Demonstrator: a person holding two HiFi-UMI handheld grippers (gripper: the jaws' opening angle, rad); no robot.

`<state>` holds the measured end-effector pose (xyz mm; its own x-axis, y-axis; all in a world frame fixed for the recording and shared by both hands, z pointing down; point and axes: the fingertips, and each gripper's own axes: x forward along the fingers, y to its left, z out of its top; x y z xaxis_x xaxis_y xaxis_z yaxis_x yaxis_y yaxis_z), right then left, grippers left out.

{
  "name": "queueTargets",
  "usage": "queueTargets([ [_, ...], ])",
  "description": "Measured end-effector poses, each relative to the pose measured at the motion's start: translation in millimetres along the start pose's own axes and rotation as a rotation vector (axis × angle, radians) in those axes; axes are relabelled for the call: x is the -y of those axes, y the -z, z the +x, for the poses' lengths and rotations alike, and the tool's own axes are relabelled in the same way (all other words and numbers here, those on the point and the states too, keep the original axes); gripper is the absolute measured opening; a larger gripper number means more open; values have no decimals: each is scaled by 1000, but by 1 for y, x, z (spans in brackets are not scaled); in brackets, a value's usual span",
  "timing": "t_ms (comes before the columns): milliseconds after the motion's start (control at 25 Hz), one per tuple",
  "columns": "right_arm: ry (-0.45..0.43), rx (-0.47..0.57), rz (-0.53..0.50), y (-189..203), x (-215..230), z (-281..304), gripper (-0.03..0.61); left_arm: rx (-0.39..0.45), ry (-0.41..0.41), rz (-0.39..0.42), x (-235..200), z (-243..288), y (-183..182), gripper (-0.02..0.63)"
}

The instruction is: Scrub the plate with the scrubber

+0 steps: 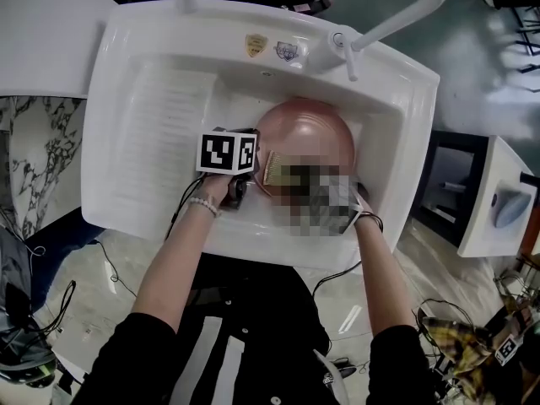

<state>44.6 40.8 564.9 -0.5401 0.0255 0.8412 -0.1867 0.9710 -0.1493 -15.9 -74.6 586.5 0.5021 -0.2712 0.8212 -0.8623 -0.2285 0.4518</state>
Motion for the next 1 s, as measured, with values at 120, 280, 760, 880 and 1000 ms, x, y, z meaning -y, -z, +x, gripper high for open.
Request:
queueTargets([
  [120, -49, -17, -1, 0, -15, -1, 86, 0, 1, -2, 0, 0, 1, 12],
  [280, -100, -55, -27, -1, -29, -3, 87, 1, 0, -1, 0, 0, 0, 12],
  [760, -128, -1, -66, -17, -39, -23, 80, 4, 2, 0, 0, 0, 1, 12],
  [880, 16, 51, -70, -23, -14, -28, 80, -2, 6, -4, 1, 0, 5, 12],
  [1000, 219, 12, -105, -18, 32, -35, 80, 2, 9, -7, 1, 0, 3, 12],
])
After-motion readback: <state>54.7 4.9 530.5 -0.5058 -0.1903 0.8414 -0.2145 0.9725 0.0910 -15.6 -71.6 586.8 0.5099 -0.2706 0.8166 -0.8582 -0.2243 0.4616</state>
